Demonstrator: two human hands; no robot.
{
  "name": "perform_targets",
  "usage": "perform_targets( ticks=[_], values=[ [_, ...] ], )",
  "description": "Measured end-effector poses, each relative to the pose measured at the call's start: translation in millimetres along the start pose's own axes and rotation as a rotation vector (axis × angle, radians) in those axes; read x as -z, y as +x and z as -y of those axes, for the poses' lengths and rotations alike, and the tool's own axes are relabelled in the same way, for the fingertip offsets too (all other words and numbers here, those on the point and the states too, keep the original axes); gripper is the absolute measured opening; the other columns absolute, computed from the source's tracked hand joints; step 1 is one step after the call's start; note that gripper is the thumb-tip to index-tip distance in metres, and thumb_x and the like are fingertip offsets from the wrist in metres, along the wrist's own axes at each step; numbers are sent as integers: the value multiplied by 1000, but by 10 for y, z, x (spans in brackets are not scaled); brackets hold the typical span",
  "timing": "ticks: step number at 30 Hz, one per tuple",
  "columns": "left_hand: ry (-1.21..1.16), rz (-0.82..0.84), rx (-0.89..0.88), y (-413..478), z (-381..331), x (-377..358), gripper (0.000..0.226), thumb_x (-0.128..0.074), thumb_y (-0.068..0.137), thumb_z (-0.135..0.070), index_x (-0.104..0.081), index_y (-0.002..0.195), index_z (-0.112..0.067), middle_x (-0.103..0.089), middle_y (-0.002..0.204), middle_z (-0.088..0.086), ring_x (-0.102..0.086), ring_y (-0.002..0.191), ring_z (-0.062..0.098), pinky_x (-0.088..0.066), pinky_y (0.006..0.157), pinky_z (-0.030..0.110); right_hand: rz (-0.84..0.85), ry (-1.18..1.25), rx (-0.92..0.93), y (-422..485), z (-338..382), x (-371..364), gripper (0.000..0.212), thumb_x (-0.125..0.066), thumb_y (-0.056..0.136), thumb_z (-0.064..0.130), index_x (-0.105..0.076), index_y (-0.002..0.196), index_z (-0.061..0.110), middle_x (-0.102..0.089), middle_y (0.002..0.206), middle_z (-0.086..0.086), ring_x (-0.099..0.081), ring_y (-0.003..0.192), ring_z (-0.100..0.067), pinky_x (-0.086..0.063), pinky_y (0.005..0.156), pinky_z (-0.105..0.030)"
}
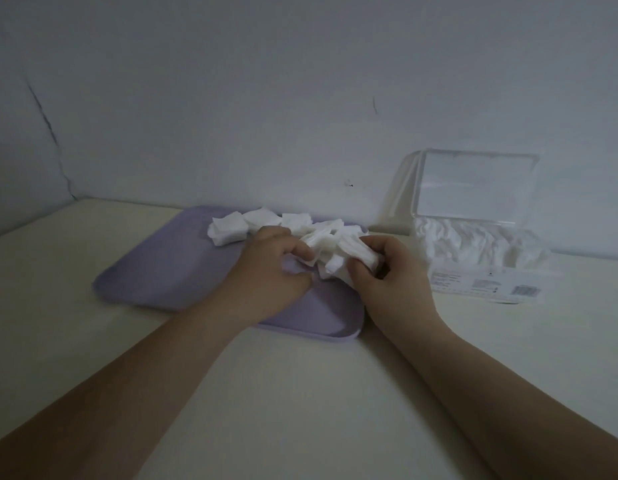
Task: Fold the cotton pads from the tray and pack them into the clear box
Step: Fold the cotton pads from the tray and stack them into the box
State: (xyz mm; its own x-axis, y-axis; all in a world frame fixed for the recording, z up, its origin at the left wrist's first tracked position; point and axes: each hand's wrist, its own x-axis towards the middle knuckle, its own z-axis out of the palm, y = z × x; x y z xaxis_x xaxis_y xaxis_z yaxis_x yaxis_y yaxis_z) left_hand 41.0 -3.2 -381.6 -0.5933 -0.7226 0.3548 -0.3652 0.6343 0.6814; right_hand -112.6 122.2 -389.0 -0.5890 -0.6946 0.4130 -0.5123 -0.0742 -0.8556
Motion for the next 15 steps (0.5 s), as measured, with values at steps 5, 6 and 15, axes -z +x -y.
perform_targets(
  ticks=[5, 6, 15],
  values=[
    [84, 10, 40, 230, -121, -131, 51, -84, 68, -34, -53, 109, -25, -64, 105, -9, -62, 93, 15, -50, 77, 28, -77, 13, -18, 24, -35, 17, 21, -70, 92, 10, -67, 110, 20, -67, 91, 21, -61, 80, 18, -42, 70, 0],
    [82, 41, 52, 278, -135, -147, 56, -82, 69, -35, -50, 114, -26, -66, 110, -7, -64, 96, 18, -52, 82, 32, -80, 15, -23, 24, -43, 16, 22, -69, 92, 11, -68, 112, 19, -68, 92, 19, -62, 81, 17, -43, 70, 0],
    [150, 12, 63, 351, 21, 31, 33, -55, 77, -24, -69, 107, -23, -72, 100, 1, -66, 93, 27, -54, 83, 37, -35, 9, -44, 43, -66, 3, 25, -69, 92, 13, -69, 116, 21, -73, 98, 13, -67, 88, 2, -48, 76, -8]
  ],
)
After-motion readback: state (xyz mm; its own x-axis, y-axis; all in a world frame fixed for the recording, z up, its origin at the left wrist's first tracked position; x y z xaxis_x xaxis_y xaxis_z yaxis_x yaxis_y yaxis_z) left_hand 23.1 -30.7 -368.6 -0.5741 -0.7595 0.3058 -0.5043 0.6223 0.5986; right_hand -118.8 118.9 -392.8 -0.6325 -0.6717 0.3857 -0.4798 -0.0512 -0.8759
